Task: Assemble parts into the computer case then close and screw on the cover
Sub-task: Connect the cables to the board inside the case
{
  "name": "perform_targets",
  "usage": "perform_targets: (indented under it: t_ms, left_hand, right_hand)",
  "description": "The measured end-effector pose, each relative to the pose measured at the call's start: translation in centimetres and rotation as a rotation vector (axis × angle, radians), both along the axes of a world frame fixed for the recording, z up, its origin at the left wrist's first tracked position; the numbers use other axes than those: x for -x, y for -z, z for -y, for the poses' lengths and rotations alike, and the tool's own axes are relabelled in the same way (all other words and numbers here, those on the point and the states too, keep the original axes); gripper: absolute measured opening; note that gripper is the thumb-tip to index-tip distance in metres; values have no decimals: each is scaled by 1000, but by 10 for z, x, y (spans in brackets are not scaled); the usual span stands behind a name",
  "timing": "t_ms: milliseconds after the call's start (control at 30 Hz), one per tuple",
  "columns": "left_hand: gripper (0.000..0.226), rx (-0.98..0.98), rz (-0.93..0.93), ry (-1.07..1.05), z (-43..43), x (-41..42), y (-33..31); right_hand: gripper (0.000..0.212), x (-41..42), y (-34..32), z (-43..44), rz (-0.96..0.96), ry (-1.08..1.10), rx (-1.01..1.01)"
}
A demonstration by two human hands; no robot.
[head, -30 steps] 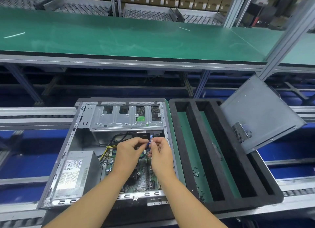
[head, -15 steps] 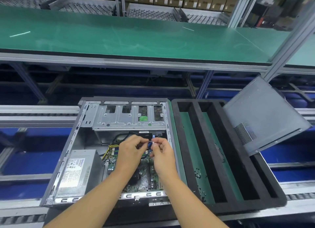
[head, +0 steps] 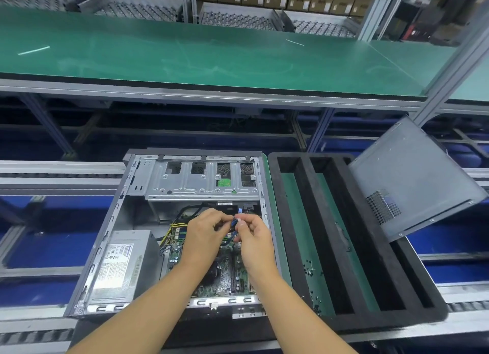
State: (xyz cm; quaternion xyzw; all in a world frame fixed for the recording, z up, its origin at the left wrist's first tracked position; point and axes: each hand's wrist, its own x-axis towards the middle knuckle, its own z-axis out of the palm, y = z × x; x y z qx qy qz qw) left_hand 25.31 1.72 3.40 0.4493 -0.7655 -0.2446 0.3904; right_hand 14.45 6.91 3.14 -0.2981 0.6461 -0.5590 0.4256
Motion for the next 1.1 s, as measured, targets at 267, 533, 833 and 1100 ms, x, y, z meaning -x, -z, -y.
perform_targets:
  t_ms: [267,533,833,1100]
  left_hand:
    - [14,11,-1,4,1,0,2]
    - [13,8,-13,-5,0,1,0]
    - [15,15,-21,39,0,1,3]
    - [19,27,-41,67,1,1,6]
  right_hand:
    - [21,0,0,0,0,14,-10]
    - [23,0,2,1,17,18,-27]
    - [14,2,2,2,40,13,-33]
    - [11,0,2,3,24,28,-35]
